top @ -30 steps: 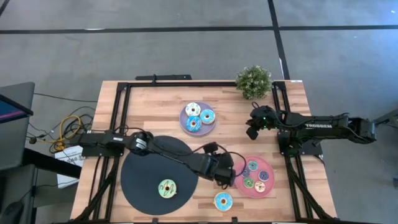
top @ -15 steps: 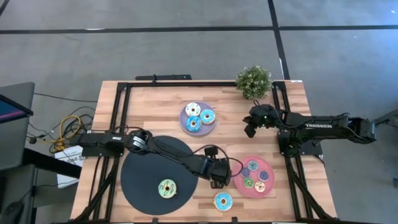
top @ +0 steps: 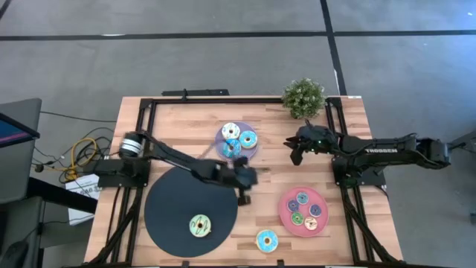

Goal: Pick & Place donuts
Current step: Put the large light blue donut on the purple plate

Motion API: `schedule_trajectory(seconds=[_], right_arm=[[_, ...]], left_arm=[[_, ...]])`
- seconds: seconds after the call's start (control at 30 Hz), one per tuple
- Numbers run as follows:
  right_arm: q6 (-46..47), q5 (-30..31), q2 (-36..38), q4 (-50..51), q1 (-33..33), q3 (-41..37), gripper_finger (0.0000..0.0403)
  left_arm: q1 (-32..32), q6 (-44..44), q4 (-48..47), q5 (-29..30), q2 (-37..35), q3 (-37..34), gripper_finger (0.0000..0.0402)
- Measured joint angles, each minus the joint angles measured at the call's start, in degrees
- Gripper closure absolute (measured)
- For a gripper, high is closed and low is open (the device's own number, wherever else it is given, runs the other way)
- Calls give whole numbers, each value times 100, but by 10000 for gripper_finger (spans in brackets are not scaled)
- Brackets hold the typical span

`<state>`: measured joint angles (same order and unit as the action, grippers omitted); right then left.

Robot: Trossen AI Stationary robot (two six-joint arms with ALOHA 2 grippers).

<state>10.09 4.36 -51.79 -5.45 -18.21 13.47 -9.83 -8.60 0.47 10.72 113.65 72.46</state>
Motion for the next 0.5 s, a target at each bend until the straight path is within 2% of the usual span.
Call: schedule_trajectory(seconds=[0.17,0.3,0.5], right_arm=[[-6,2,0,-591,243,0,308],[-230,7,0,-984,425,2,291],[-247,31,-3,-829,775,383,226]], left_arm=[[412,4,1007,-55,-1219,-1572,401],[525,-63,1279,30,-2234,-2595,401],[416,-367,1319,570,-3670,-3662,401]])
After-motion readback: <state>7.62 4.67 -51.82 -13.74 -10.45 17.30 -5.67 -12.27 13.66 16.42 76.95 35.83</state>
